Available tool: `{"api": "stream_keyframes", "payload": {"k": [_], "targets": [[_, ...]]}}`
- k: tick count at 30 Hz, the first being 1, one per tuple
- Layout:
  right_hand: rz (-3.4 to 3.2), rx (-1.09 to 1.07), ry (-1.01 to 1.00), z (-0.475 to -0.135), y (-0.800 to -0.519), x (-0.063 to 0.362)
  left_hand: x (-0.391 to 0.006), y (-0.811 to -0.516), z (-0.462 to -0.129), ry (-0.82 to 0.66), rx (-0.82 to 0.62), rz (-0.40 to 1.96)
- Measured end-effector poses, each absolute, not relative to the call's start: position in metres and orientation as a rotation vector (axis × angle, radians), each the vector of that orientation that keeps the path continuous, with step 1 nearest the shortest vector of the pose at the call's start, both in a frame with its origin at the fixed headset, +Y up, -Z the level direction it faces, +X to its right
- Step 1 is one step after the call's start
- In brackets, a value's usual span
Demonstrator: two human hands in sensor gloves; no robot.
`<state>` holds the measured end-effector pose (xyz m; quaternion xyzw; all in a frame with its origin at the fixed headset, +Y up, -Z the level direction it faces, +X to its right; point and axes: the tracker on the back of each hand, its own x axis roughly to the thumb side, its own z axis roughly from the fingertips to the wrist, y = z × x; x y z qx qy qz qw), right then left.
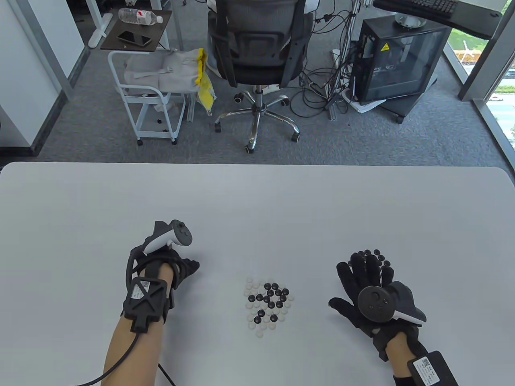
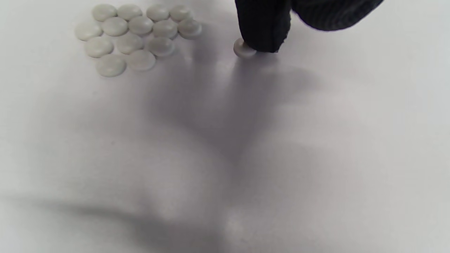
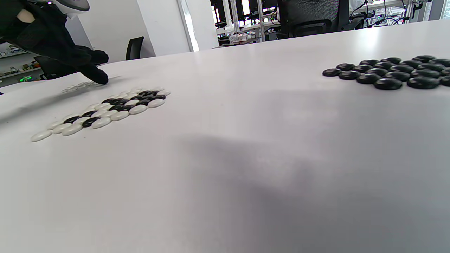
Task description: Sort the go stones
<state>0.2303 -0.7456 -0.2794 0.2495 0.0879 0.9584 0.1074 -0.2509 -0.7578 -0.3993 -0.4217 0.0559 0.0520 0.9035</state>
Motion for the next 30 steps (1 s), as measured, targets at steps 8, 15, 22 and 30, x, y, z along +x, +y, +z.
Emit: {"api": "stream_keyframes", "payload": {"k": [8,15,22,30], "targets": [[2.822,0.740,0.278,-0.280,-0.748,0.227,-0.273,-0.757,-0.393,0.170,-0.870,0.084],[2.820,0.738,0.282,-0.280,-0.749,0.227,-0.279,-0.755,-0.390,0.170,-0.858,0.085],[2.820,0.734,0.286,-0.281,-0.749,0.227,-0.239,-0.735,-0.384,-0.017,-0.818,0.060],[2.824,0.740,0.281,-0.281,-0.748,0.226,-0.163,-0.730,-0.375,-0.285,-0.841,-0.002]]}}
